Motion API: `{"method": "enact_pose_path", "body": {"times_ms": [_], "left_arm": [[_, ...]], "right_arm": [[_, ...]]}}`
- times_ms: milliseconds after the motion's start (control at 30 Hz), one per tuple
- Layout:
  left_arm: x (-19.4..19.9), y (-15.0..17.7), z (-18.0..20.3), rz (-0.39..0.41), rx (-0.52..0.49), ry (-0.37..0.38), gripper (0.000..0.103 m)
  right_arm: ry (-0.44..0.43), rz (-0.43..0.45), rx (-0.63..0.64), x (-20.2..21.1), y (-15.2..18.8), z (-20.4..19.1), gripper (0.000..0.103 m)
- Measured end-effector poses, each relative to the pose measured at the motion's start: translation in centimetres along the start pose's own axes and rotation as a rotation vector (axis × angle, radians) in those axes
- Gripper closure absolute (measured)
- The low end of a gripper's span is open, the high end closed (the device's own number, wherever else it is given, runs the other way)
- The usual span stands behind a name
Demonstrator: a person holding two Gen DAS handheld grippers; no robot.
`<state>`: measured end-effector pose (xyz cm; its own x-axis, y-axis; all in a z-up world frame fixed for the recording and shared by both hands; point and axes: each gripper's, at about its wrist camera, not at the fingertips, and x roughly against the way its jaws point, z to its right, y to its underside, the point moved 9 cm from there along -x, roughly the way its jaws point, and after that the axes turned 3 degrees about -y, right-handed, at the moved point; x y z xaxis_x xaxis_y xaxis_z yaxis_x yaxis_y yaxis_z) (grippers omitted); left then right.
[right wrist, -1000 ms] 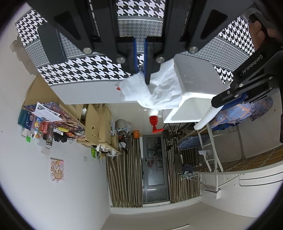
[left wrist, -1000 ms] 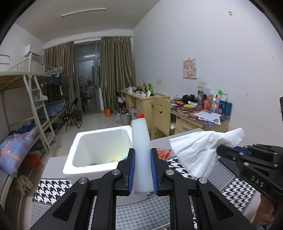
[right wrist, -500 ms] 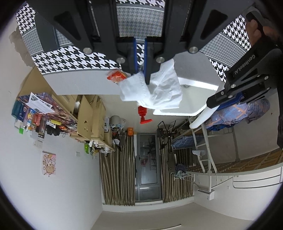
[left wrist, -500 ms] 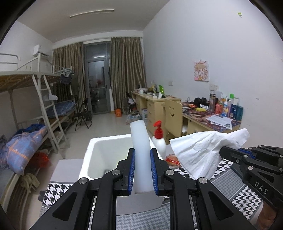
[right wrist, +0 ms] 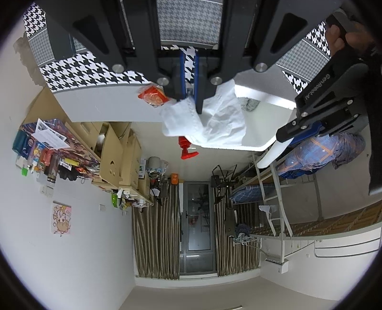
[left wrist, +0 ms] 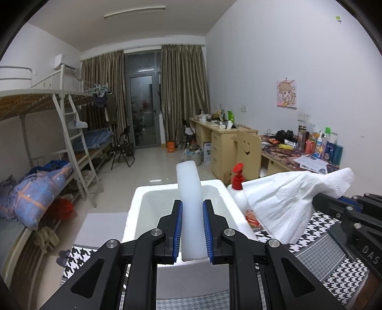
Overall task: Organize soft objects
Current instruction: 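Carry the foam strip and tissue over the white foam box with both tools, then open the left tool to drop the foam strip into the box while the right tool lowers the tissue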
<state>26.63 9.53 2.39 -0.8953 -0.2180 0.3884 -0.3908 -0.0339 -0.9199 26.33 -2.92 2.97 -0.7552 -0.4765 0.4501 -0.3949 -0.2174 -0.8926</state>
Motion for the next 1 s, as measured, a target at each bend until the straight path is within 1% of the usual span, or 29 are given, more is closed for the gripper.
{"method": "enact_pose_path", "body": {"times_ms": [100,367,467,567,667,700,767,833,867,900,933,1000], "left_arm": [[-0.7,0.1,-0.6,-0.016,0.016,-0.006,0.085],[-2.4,0.0,-1.4,-0.033,0.008,-0.03,0.085],[-3.1,0.2,-1.6,-0.047,0.008,-0.026,0.085],[-3.8,0.5,-1.6,-0.066,0.008,-0.002,0.084],[-4.6,0.7,-1.4,-0.084,0.007,0.021,0.081],[-5.1,0.8,-1.3,-0.092,-0.003,0.029,0.076],[-5.5,1.2,-1.5,-0.107,-0.008,0.03,0.075],[-5.8,1.5,-2.0,-0.121,0.0,0.013,0.061],[-5.7,1.6,-2.3,-0.119,0.007,0.008,0.046],[-5.6,1.5,-2.7,-0.111,0.015,0.002,0.035],[-5.3,1.5,-3.0,-0.102,0.022,-0.005,0.031],[-5.0,1.4,-3.6,-0.091,0.038,-0.019,0.017]], "right_arm": [[-0.008,-0.004,0.003,-0.4,-0.3,-0.4,0.095],[-0.015,-0.021,0.013,-2.2,-0.9,-1.0,0.095],[-0.011,-0.032,0.01,-2.8,-0.9,-1.2,0.095],[-0.004,-0.043,0.012,-3.4,-1.0,-1.3,0.095],[0.002,-0.048,0.014,-3.7,-1.1,-1.2,0.095],[0.003,-0.051,0.01,-3.9,-1.2,-1.2,0.095],[0.005,-0.061,0.008,-4.2,-1.2,-1.2,0.095],[0.008,-0.066,0.009,-4.4,-1.1,-1.2,0.095],[0.01,-0.067,0.012,-4.4,-1.2,-1.3,0.095],[0.012,-0.066,0.013,-4.5,-1.2,-1.4,0.095],[0.011,-0.066,0.012,-4.5,-1.3,-1.3,0.095],[0.008,-0.065,0.012,-4.6,-1.4,-1.4,0.095]]}}
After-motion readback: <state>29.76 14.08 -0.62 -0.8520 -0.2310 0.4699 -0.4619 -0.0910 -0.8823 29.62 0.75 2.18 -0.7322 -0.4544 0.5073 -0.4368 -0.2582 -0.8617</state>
